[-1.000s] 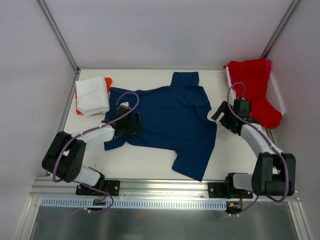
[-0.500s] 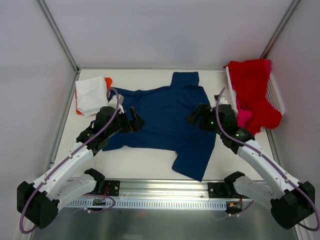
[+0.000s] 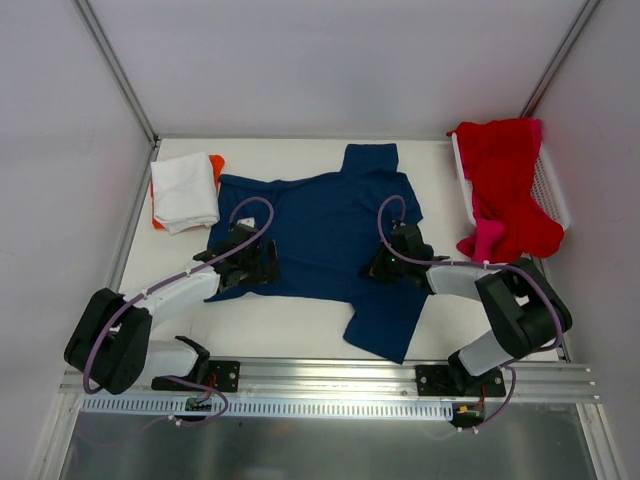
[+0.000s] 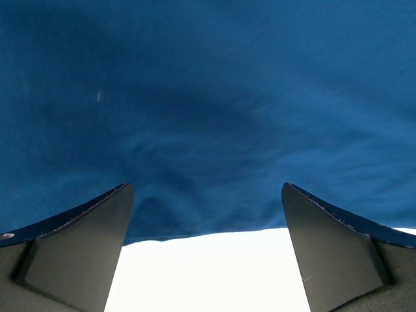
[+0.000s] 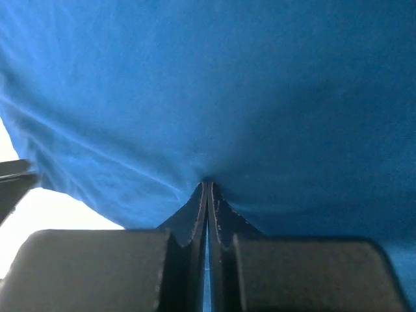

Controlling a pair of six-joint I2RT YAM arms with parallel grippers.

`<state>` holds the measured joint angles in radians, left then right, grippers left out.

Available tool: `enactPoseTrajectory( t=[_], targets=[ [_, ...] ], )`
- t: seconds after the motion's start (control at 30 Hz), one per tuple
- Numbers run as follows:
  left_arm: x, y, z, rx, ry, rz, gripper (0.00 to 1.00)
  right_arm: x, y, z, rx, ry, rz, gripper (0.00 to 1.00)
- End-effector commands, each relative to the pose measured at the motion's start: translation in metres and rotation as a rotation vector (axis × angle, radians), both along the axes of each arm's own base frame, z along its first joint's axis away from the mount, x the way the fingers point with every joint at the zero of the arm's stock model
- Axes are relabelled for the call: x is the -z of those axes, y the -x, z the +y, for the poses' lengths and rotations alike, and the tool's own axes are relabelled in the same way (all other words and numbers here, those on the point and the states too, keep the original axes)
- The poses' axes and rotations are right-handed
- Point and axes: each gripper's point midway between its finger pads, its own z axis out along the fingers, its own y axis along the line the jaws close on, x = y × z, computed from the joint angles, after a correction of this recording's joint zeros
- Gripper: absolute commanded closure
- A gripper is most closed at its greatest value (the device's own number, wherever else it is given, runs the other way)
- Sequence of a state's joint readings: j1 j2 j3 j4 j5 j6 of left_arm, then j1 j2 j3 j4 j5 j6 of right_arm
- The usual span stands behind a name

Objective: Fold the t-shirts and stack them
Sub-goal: Flatten the tshirt out

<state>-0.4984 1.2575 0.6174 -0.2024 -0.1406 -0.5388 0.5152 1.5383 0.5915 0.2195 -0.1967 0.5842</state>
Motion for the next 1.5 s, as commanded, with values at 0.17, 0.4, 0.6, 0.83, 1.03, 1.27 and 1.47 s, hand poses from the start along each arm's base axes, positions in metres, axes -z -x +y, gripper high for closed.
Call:
enactPoseTrajectory(
  t=[0.17,0.4,0.6,0.83,1.03,1.27,1.47],
  targets=[
    [0.039,0.029,0.007,-0.129,0.014,0.142,0.01,0.021,0.029,-0.020,0.051,-0.010,0.036,0.99],
    [0.053,0.048,0.004,-0.125,0.037,0.209,0.01,0.012,0.055,-0.080,0.187,0.121,-0.008,1.00],
    [0.050,0.063,-0.006,-0.089,0.094,0.225,0.01,0.000,0.053,-0.104,0.213,0.206,-0.077,0.99],
    [0.020,0.082,-0.029,-0.032,0.248,0.202,0.01,0.006,0.054,-0.098,0.180,0.214,-0.017,0.99],
    [-0.040,0.085,-0.047,0.048,0.387,0.089,0.01,-0.018,0.057,-0.099,0.203,0.195,-0.045,1.00],
    [-0.094,0.080,-0.051,0.116,0.405,0.003,0.01,-0.087,0.061,-0.112,0.235,0.192,-0.189,0.94],
    [-0.095,0.082,-0.046,0.135,0.383,-0.013,0.01,-0.112,0.081,-0.126,0.248,0.181,-0.243,0.90]
  ],
)
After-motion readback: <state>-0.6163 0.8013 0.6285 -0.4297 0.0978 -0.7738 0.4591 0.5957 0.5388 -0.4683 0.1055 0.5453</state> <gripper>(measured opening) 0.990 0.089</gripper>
